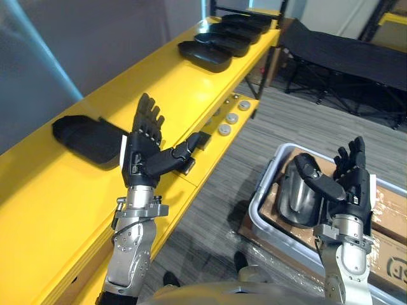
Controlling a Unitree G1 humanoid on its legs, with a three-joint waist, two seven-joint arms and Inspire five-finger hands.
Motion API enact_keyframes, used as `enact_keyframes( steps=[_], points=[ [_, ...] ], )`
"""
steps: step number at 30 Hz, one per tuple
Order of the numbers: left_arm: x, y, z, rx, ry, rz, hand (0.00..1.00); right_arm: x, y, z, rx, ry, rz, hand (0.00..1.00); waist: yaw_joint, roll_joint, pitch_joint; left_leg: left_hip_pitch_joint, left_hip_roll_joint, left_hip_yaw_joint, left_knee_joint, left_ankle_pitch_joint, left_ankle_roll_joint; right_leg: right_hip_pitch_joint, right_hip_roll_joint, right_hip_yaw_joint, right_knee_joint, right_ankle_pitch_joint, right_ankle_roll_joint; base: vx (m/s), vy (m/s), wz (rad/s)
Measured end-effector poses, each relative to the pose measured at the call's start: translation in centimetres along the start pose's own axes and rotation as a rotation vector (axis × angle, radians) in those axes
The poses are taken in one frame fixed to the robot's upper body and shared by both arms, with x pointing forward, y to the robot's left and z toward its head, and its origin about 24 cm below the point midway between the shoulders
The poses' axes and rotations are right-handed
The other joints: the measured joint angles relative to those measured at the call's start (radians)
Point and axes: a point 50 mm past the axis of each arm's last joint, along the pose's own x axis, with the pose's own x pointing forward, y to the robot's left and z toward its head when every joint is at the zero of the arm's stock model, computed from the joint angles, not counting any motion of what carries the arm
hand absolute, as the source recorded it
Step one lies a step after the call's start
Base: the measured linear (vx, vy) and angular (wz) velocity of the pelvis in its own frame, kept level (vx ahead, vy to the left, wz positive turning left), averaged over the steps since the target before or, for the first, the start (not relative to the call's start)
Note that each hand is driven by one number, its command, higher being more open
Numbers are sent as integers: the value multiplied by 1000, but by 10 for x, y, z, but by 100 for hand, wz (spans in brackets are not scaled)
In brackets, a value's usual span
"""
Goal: Walk over and take three plastic housings, then place them on the shelf
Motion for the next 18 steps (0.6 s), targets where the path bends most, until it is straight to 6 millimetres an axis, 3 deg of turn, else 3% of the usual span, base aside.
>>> enact_keyframes(
  steps=[2,5,6,7,9,14,17,18],
  points=[
    [-1,0,-3,-27,16,-3,100,0,-1,0,30,3,-5,100,-10,-2,1,-6,3,-9,17,-20,-3,-8,10,27,-4,9,-5,67,-44,-45],
    [-2,4,-3,-41,25,40,100,2,4,0,60,4,57,100,37,-5,3,-66,-41,-240,181,-182,14,-27,27,124,2,22,-9,66,15,-99],
    [-6,9,-4,-32,33,95,100,3,13,0,70,8,133,100,53,8,0,-95,-53,-325,285,-260,24,-33,47,174,8,22,-9,34,80,-109],
    [-8,12,-5,-29,39,115,100,2,17,0,80,15,165,100,53,15,-2,-110,-51,-342,330,-288,28,-34,55,186,10,22,-9,34,86,-89],
    [-10,13,-5,-32,45,120,100,0,25,-5,97,40,202,100,52,28,-2,-151,-37,-359,427,-344,34,-52,74,197,36,16,-12,16,101,-32],
    [-9,9,-6,-40,44,75,100,-22,39,-25,166,155,168,100,66,14,77,-151,-43,-367,525,-391,59,-79,92,196,160,7,-10,-83,117,-22],
    [-11,12,-6,-31,55,75,100,-34,44,-32,197,188,201,100,92,-28,108,-139,-56,-300,557,-402,89,-72,56,186,150,7,24,-211,119,-48],
    [-11,13,-6,-31,58,77,100,-29,46,-32,199,172,227,100,92,-20,112,-157,-35,-271,556,-389,108,-94,40,144,172,-10,7,-231,91,-55]
  ],
)
